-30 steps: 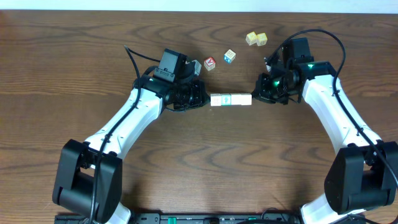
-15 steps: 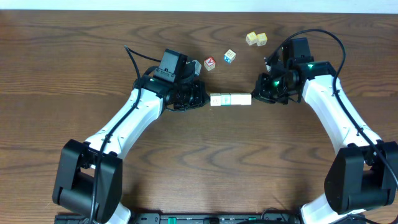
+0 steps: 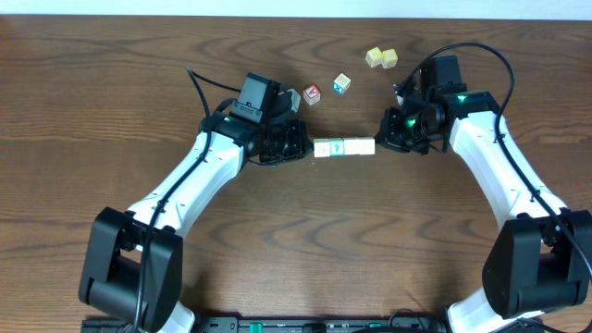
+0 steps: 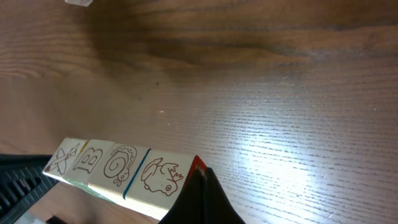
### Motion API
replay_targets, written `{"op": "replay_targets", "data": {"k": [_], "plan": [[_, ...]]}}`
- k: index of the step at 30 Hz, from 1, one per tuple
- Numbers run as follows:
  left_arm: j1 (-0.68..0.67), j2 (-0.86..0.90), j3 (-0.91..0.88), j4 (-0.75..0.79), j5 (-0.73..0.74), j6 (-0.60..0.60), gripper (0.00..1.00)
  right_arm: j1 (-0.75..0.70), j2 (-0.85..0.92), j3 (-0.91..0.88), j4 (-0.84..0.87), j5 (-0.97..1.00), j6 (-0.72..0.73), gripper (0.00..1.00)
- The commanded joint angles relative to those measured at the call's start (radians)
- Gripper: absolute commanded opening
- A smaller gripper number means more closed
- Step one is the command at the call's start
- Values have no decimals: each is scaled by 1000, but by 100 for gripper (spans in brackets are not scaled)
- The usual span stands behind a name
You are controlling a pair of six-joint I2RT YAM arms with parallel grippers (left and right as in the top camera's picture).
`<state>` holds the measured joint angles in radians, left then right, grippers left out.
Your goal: Lift 4 blocks
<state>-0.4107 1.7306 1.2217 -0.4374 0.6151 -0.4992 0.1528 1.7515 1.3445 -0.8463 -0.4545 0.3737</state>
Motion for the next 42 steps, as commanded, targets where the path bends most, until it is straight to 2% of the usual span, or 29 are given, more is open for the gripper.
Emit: {"op": "replay_targets", "data": {"k": [1, 21, 42], "plan": [[-49, -2, 15, 31, 79, -13, 7, 81, 2, -20, 13, -200, 19, 1], [-49, 21, 14, 31, 72, -15, 7, 85, 2, -43, 33, -182, 34, 1], [-87, 65, 11, 50, 27, -23, 7, 85, 2, -153, 174, -182, 79, 1]]}}
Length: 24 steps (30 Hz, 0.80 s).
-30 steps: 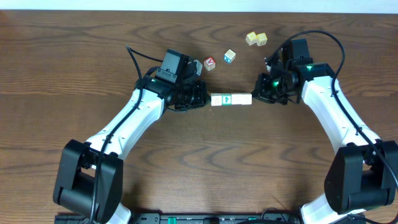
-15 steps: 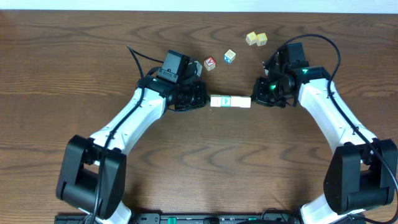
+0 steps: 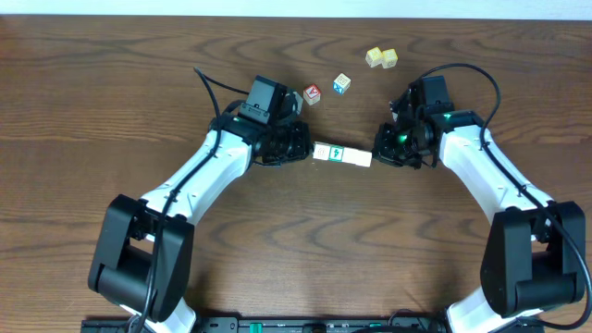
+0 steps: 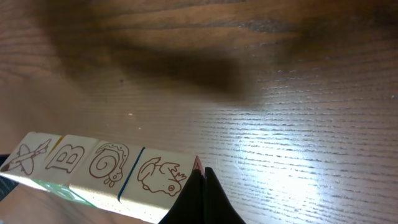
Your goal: Lift 4 blocks
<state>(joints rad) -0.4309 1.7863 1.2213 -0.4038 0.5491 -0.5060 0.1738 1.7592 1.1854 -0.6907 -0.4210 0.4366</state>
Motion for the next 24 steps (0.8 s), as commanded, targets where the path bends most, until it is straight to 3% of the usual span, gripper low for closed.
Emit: {"op": "replay_targets", "data": {"k": [1, 24], "plan": [[-70, 10, 12, 16, 92, -16, 7, 64, -6, 6, 18, -215, 16, 1], [-77, 12, -20, 21, 40, -12, 7, 64, -6, 6, 61, -196, 19, 1]]}}
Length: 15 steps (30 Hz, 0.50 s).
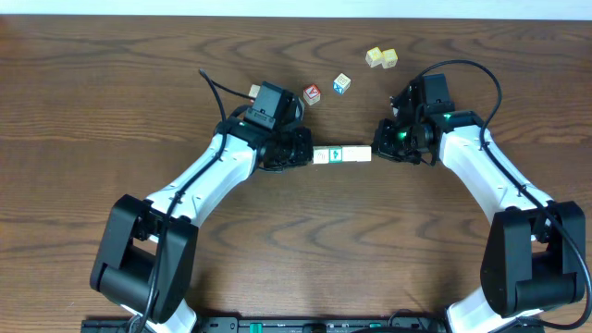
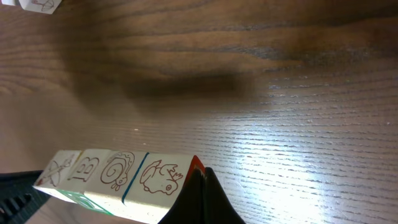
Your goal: Lift 4 blocks
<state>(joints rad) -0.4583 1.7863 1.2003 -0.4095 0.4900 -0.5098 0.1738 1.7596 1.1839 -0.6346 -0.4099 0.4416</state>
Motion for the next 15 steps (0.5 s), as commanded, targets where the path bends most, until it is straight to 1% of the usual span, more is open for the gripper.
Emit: {"op": "replay_targets", "data": {"k": [1, 15], "plan": [[-49, 12, 1, 29, 99, -8, 7, 65, -6, 7, 5, -208, 14, 1], [-64, 76, 1, 37, 100, -20, 7, 99, -6, -3, 3, -147, 14, 1]]}}
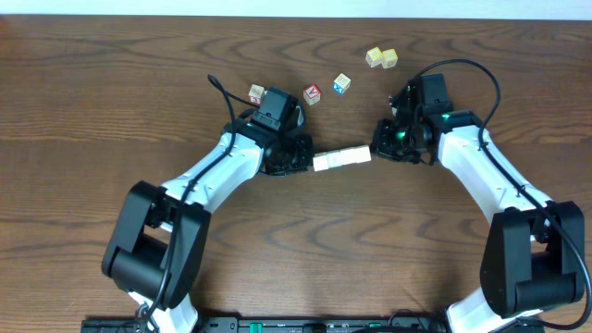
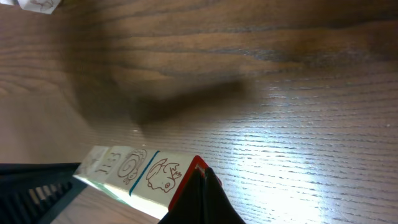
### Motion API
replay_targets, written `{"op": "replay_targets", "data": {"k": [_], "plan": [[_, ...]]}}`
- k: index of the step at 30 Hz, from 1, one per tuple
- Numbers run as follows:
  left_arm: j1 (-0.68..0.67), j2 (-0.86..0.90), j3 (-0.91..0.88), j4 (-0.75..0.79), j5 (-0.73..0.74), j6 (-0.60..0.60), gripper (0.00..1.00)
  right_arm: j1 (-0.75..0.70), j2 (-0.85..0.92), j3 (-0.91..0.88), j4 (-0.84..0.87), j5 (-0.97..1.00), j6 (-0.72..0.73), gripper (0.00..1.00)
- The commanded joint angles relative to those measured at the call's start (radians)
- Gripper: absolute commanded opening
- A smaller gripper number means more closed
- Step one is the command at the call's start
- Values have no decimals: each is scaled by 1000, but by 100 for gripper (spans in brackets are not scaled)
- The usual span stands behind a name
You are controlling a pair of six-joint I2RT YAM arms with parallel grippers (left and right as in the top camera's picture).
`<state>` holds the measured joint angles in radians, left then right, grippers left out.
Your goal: Lift 4 blocks
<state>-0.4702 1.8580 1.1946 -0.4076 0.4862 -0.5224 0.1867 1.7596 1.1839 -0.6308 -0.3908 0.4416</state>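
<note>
A row of four pale picture blocks (image 1: 341,158) hangs pinched end to end between my two grippers. It tilts a little, its left end nearer the front. In the right wrist view the row (image 2: 134,173) shows its drawings, and its shadow lies apart from it on the wood. My right gripper (image 1: 375,153) is shut, its tips (image 2: 203,178) pressed against the red right end face. My left gripper (image 1: 308,163) looks shut and presses on the left end; it shows as a black shape (image 2: 34,190) beyond the row.
Loose blocks lie on the brown table (image 1: 111,111) behind the arms: a red one (image 1: 312,93), a blue one (image 1: 342,83), two yellow ones (image 1: 381,57) and one beside the left wrist (image 1: 256,93). A pale block (image 2: 38,4) shows at the wrist view's top left corner.
The row has gone from level to tilted, its left end now slightly nearer the front. The left arm has swung, uncovering a block behind its wrist. Both grippers still press the row's ends.
The four-block row was pinched between both shut grippers at the oldest moment, its shadow apart from it. Then it sat a little nearer the front and slanted, then level. Now it is slanted the other way, still held between the grippers.
</note>
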Motion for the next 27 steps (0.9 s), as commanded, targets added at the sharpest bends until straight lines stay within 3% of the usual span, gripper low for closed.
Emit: {"op": "replay_targets", "data": {"k": [1, 27], "plan": [[-52, 5, 7, 38, 104, -7, 7, 89, -6, -8, -1, -162, 14, 1], [-73, 8, 7, 43, 103, -7, 7, 92, -6, -80, 45, -137, 26, 1]]}}
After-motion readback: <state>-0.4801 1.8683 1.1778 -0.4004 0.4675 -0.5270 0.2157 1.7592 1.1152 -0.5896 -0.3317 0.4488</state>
